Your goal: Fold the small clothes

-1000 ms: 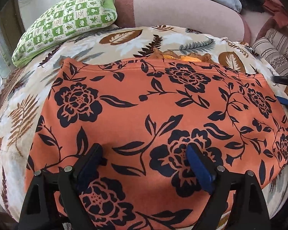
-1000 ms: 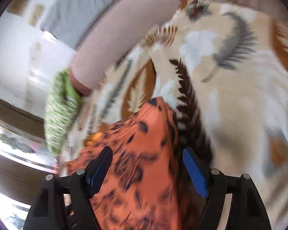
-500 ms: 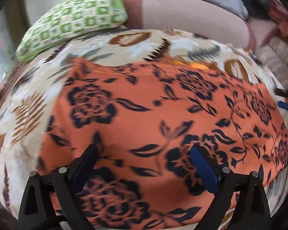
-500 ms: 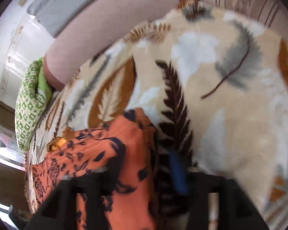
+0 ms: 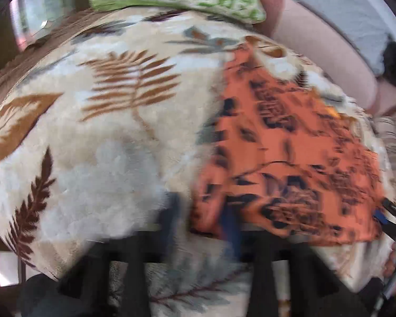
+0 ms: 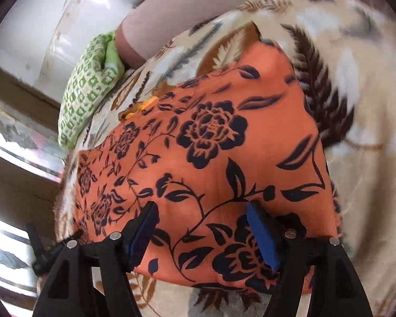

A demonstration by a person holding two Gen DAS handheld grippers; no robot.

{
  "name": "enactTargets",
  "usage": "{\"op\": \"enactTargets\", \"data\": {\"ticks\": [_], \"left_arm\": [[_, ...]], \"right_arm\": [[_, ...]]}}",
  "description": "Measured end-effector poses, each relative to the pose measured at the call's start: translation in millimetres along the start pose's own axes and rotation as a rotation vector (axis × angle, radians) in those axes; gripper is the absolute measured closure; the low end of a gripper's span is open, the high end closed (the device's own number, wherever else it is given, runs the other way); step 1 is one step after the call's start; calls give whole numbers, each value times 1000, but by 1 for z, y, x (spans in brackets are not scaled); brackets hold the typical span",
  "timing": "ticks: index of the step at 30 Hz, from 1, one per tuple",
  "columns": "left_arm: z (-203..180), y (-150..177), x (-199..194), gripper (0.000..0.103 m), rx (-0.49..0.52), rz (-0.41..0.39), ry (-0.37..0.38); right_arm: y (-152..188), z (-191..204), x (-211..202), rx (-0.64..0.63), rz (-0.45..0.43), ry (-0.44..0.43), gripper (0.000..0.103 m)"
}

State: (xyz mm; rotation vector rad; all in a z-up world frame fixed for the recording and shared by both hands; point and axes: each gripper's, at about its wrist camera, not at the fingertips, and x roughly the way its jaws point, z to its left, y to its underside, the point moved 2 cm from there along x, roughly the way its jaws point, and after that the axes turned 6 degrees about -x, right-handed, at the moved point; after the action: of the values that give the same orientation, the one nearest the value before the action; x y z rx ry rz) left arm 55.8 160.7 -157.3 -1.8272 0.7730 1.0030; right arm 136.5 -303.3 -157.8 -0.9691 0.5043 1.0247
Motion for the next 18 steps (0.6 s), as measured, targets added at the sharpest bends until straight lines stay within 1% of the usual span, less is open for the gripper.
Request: {"op": "enactTargets", "data": {"ticks": [2, 3, 4, 5, 6, 7, 8, 9, 10, 12, 13, 15, 17, 18], "left_arm": [[-11, 3, -7, 94, 64, -44, -49], [-12, 7, 3, 89, 74, -16, -78], [-9, 10, 14, 81, 57, 27, -96], [-7, 10, 14, 79, 41, 15, -95], [-9, 8, 10, 71, 37, 1, -102], [-15, 4, 2, 54, 53, -32, -113], [-22, 1, -4, 46, 75, -67, -117], [-33, -7, -12, 33, 112, -114, -126], [-40, -14, -15, 29, 137, -145, -133], [-54, -36, -14, 28, 172, -204, -146], [-60, -53, -9, 28, 181, -211, -148], [-74, -86, 13, 28, 189, -205, -128], [-79, -110, 42, 29, 187, -162, -124], [-77, -121, 61, 51, 198, -121, -109]], "right_arm": [[-3, -3, -2, 4, 12, -4, 30], [-3, -4, 0, 8, 20, -7, 30], [-2, -5, 0, 9, 20, -12, 30], [-3, -3, 0, 4, 19, -13, 30], [-3, -3, -2, -1, 21, -13, 30], [-5, -1, -1, -3, 26, -14, 30], [-7, 1, 2, -3, 28, -16, 30], [-7, 2, 5, -7, 30, -21, 29], [-6, 2, 5, -13, 33, -24, 29], [-4, 2, 4, -16, 32, -26, 28], [-3, 2, 4, -18, 34, -26, 27], [-3, 3, 4, -24, 38, -24, 26], [-3, 3, 4, -33, 44, -23, 25], [-2, 3, 4, -33, 45, -24, 25]]}}
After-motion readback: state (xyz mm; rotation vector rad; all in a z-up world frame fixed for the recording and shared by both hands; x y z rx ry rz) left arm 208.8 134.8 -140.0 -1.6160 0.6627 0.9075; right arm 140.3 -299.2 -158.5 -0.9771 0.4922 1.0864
